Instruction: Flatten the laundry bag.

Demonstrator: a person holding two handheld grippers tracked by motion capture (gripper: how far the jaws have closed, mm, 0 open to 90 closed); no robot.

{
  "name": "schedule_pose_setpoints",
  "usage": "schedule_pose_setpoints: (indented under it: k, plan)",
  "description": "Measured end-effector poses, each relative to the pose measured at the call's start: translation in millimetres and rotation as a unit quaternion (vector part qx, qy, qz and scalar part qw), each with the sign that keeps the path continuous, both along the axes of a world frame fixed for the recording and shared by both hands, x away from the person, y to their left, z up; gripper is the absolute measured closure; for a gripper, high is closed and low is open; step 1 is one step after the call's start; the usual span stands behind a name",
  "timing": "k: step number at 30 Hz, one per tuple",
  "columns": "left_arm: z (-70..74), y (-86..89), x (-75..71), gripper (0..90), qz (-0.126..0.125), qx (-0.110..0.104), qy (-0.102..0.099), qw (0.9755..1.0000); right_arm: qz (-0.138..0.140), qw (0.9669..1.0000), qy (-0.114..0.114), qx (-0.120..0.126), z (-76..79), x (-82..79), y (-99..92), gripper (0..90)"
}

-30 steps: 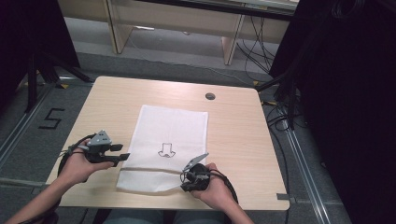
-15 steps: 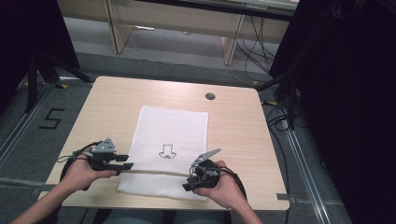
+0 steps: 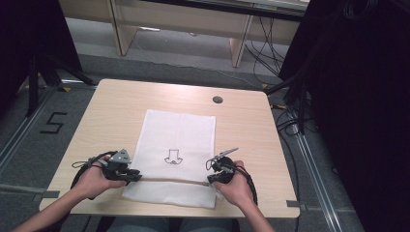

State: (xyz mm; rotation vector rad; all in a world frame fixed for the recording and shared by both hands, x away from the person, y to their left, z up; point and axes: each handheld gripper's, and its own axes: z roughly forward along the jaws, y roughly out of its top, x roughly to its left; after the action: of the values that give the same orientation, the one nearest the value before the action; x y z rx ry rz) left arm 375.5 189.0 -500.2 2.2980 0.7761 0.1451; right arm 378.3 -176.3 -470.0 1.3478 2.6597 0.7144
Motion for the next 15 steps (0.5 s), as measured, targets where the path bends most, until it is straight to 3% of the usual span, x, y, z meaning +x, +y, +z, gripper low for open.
schedule_pose_setpoints:
  k: [1,6,8,9,15]
  plan:
    - [-1.4,-0.1,0.1,76.4,0.009,-0.004,0.008,0.9999,-0.007,0.9999,0.015,-0.005,-2.4,-1.1,1.3,90.0]
    - [-1.1,-0.5,-3.9,76.7,0.007,-0.005,0.017,0.9998,0.010,0.9997,0.013,-0.017,-9.6,-2.5,4.0,90.0]
    - [0.7,1.7,-4.9,76.6,-0.011,0.016,0.018,0.9997,0.013,0.9997,0.013,-0.019,-9.2,-2.8,4.4,90.0]
    - [-0.8,-0.5,-7.3,76.7,0.004,0.001,0.020,0.9998,0.015,0.9996,0.014,-0.018,-9.4,-2.8,4.3,90.0]
    - [1.5,2.6,-5.7,76.3,-0.029,0.036,0.013,0.9988,0.016,0.9996,0.016,-0.019,-10.4,-4.6,4.6,90.0]
